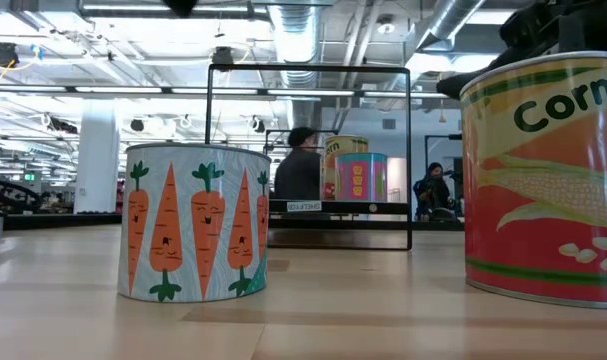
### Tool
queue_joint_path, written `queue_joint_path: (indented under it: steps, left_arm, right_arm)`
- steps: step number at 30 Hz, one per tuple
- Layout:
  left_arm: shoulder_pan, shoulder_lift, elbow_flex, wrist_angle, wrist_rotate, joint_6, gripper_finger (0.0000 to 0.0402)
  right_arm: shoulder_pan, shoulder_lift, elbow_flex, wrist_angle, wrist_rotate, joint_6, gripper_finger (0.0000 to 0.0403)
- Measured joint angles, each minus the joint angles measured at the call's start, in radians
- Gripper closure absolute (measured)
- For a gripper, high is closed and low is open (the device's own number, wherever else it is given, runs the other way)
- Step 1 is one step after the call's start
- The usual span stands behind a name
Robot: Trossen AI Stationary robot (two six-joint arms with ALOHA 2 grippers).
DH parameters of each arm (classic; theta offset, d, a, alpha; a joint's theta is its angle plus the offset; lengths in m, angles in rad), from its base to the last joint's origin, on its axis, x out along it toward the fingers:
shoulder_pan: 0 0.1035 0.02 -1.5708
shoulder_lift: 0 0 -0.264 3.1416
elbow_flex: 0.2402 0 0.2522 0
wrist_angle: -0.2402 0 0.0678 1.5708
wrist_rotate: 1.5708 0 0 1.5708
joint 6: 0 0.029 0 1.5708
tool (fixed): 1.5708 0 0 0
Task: Pick and place cans onto a shelf
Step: Put the canned corn on the shelf
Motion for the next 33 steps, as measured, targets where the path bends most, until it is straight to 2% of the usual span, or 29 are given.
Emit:
queue_joint_path:
  steps: [3, 9, 15, 19, 24, 33]
  left_arm:
    - [0.005, 0.088, 0.027, 0.093, 0.053, 0.064, 0.0401]
    - [0.008, 0.297, 0.226, 0.069, 0.061, 0.135, 0.0396]
    - [0.009, 0.482, 0.442, -0.033, 0.095, 0.202, 0.0357]
    - [0.012, 0.578, 0.544, -0.065, 0.138, 0.238, 0.0324]
    - [0.015, 0.677, 0.626, -0.065, 0.167, 0.300, 0.0297]
    - [0.035, 0.756, 0.671, -0.093, 0.189, 0.380, 0.0294]
  right_arm:
    - [0.039, 0.011, 0.000, 0.000, 0.022, 0.015, 0.0398]
    - [0.116, 0.044, 0.000, 0.008, 0.087, 0.025, 0.0399]
    - [0.154, 0.071, 0.000, 0.037, 0.117, 0.023, 0.0393]
    - [0.158, 0.072, 0.000, 0.037, 0.117, 0.023, 0.0397]
    - [0.158, 0.071, 0.000, 0.043, 0.117, 0.014, 0.0397]
    - [0.158, 0.071, 0.000, 0.047, 0.117, 0.011, 0.0397]
